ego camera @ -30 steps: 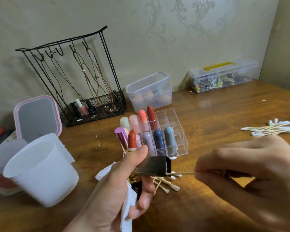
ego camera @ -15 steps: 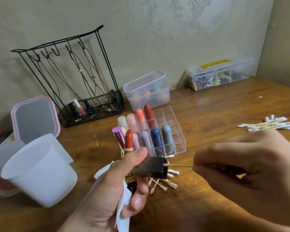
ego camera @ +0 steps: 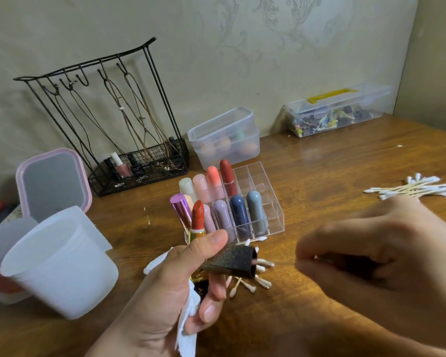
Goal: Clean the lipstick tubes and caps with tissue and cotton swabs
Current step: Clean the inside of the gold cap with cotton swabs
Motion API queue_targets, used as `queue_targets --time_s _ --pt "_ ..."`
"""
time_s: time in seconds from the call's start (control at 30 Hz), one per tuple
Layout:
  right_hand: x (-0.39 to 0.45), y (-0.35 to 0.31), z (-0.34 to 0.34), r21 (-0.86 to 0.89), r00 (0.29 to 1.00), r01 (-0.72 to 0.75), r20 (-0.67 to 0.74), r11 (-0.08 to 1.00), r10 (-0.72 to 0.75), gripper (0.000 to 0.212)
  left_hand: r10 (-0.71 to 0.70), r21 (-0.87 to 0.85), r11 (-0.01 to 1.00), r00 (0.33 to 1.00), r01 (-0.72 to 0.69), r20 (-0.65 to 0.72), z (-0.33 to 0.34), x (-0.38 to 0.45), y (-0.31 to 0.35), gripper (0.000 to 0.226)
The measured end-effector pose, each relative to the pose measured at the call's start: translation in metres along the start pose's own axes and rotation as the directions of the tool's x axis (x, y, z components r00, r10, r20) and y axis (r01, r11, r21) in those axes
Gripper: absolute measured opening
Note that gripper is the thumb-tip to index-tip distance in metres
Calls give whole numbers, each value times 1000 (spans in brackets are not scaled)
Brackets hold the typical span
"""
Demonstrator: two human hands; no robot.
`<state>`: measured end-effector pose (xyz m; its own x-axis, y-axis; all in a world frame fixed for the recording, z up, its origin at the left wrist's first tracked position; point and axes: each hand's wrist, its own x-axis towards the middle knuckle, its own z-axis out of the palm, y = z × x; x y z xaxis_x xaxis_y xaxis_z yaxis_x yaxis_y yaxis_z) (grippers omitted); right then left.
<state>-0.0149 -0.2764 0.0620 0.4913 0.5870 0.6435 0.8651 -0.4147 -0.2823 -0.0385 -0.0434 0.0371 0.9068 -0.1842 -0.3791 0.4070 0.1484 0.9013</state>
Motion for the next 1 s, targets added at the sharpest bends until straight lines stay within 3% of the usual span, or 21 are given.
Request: queue_targets --time_s 0.07,0.17,0.3,0.4,0.63,1.0 --pt "-4 2 4 54 998 -61 36 997 59 10 -12 -51 999 1000 12 -1 4 -2 2 64" --pt "-5 7 5 2 995 -94 16 996 94 11 -13 -92 996 1000 11 -23 6 -2 3 65" --pt "-5 6 3 179 990 -125 89 976 110 11 16 -153 988 999 -24 -50 5 -2 3 64" --pt "-4 6 5 210 988 -153 66 966 142 14 39 -173 984 998 -48 -50 2 -1 3 65" --pt "-4 0 13 169 979 -196 85 966 184 16 88 -98 990 990 -99 -109 6 0 3 66" --pt "-6 -2 19 104 969 -238 87 966 230 14 101 -78 990 977 -117 -186 13 -3 3 37"
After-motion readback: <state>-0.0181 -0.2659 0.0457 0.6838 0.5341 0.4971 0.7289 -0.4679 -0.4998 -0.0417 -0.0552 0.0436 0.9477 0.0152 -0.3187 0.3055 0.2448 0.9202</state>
